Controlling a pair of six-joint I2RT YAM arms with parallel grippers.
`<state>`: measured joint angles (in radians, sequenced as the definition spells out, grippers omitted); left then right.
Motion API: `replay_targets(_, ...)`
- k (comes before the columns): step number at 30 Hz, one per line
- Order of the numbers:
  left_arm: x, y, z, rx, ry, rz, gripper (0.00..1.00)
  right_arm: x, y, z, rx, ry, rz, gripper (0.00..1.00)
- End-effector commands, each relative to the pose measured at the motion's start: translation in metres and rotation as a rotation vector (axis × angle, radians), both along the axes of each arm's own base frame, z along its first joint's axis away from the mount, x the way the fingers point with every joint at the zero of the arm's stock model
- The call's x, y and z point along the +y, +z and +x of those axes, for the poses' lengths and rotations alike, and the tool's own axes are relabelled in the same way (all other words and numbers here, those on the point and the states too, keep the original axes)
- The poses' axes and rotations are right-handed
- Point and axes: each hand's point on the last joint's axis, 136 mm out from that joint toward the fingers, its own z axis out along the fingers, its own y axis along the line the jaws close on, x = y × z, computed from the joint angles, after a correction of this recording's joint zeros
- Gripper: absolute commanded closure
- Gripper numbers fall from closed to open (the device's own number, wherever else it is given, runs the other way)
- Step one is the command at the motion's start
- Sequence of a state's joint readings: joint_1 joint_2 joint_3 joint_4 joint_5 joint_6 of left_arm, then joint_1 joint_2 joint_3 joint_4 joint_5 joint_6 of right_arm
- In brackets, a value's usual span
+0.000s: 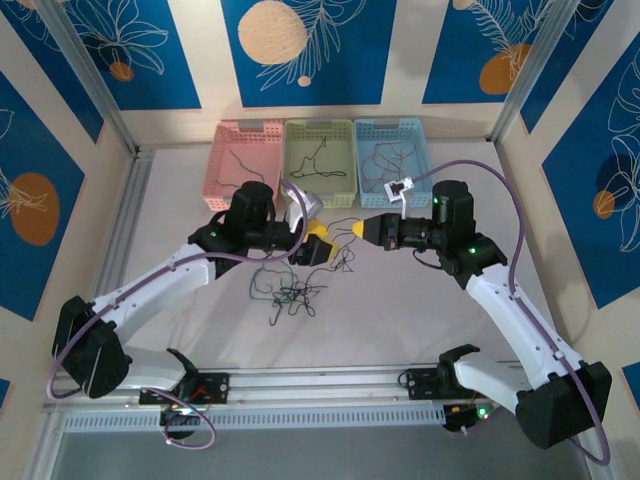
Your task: Untangle the cables
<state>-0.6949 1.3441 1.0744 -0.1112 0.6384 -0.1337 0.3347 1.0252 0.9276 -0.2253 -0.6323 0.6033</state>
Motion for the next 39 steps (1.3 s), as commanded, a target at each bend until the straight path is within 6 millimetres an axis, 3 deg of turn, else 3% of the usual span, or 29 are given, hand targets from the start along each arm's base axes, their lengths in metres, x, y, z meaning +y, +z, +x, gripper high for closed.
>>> replay_targets(1, -0.005, -0.012, 0.007, -0.007, 0.014, 0.036, 0.44, 0.003, 0.011, -0.004, -0.007, 0.021, 0.01, 1.0)
replay_targets(6, -0.008, -0.016, 0.01, 0.007, 0.022, 0.016, 0.52, 0.005, 0.007, -0.005, -0.005, 0.026, 0.005, 1.0)
replay_targets(14, -0.002, -0.026, 0.02, -0.009, 0.1, 0.049, 1.0, 0.004, 0.003, -0.004, -0.001, 0.018, -0.01, 1.0)
replay_targets(21, 0.008, -0.024, 0.018, -0.023, 0.142, 0.038, 1.0, 0.003, 0.001, -0.001, -0.001, -0.001, -0.02, 0.98)
replay_targets(23, 0.011, -0.024, 0.017, -0.019, 0.155, 0.044, 1.0, 0.0, -0.001, 0.002, -0.001, -0.024, -0.033, 0.77)
replay_targets(26, 0.016, -0.022, 0.017, -0.015, 0.181, 0.045, 1.0, -0.003, -0.003, 0.005, -0.003, -0.048, -0.043, 0.58)
replay_targets(29, 0.02, -0.018, 0.015, -0.012, 0.199, 0.035, 1.0, -0.008, -0.006, 0.009, -0.013, -0.086, -0.056, 0.46)
replay_targets(39, 0.029, -0.002, 0.011, -0.011, 0.237, 0.023, 1.0, -0.013, -0.03, 0.008, -0.001, -0.104, -0.089, 0.46)
